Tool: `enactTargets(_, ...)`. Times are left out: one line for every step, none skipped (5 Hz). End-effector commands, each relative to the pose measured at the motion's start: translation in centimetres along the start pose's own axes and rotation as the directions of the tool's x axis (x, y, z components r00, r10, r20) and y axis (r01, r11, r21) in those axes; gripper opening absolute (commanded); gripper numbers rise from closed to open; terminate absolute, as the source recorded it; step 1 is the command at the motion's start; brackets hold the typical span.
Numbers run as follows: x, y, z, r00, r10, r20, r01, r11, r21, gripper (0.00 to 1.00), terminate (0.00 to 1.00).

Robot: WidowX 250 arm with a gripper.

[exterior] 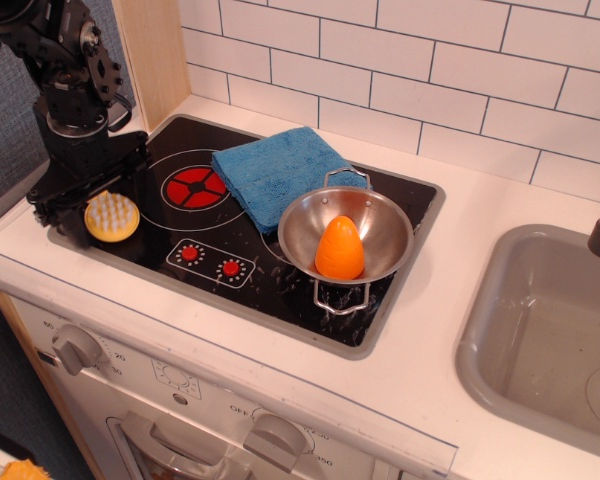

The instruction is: Take brush off cloth and place in front left of stovetop

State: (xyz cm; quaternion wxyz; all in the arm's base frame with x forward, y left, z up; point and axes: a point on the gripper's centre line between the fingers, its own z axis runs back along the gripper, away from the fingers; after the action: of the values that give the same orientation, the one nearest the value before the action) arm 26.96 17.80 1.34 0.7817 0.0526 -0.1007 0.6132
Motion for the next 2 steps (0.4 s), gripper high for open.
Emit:
enactTargets(0.8, -0.4, 6.1, 0.995, -0.008, 0.098, 0.013, 0.999, -0.052, 1.00, 0.00)
enactTargets(0.8, -0.4, 8.5, 0.992, -0.016, 0.121, 0.026, 0.996, -0.084, 1.00, 0.00)
